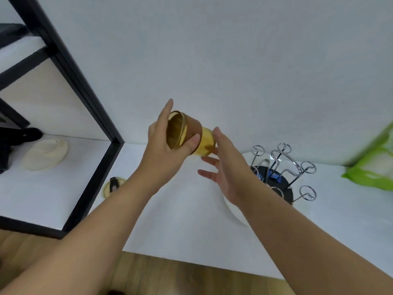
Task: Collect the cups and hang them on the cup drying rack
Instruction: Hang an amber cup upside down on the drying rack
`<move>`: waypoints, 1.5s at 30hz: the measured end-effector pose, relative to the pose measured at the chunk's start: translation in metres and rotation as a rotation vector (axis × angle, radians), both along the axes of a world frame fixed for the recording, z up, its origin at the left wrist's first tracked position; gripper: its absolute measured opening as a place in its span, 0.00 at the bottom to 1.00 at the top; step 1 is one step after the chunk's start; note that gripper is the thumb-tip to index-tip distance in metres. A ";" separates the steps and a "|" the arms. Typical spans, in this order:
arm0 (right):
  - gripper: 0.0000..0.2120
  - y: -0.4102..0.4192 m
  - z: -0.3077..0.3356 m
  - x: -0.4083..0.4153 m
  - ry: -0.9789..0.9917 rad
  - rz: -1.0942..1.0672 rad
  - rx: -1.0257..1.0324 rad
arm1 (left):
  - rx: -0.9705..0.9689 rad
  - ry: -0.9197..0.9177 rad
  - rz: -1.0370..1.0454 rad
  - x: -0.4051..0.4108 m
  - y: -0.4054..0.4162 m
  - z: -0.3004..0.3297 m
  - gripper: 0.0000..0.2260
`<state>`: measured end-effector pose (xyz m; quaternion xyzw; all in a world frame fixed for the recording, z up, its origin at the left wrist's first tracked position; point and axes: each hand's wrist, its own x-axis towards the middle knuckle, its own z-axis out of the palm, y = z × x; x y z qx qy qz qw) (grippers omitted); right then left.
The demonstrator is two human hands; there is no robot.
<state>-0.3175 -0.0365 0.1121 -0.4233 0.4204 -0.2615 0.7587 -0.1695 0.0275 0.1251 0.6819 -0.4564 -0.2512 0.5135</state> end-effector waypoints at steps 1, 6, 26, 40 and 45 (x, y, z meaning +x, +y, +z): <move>0.25 0.004 0.004 -0.008 -0.052 -0.007 0.045 | -0.018 0.023 -0.022 -0.013 0.004 0.006 0.38; 0.23 0.014 0.019 -0.058 -0.223 -0.102 0.160 | -0.080 0.123 -0.106 -0.068 0.014 0.019 0.35; 0.11 -0.006 0.015 -0.205 -0.198 -0.421 0.036 | 0.292 -0.306 -0.229 -0.150 -0.047 -0.084 0.17; 0.24 -0.014 0.012 -0.238 -0.037 -0.496 -0.121 | 0.130 -0.385 -0.044 -0.187 -0.016 -0.102 0.22; 0.23 -0.014 0.004 -0.248 0.039 -0.512 -0.184 | 0.078 -0.486 -0.062 -0.208 -0.009 -0.099 0.24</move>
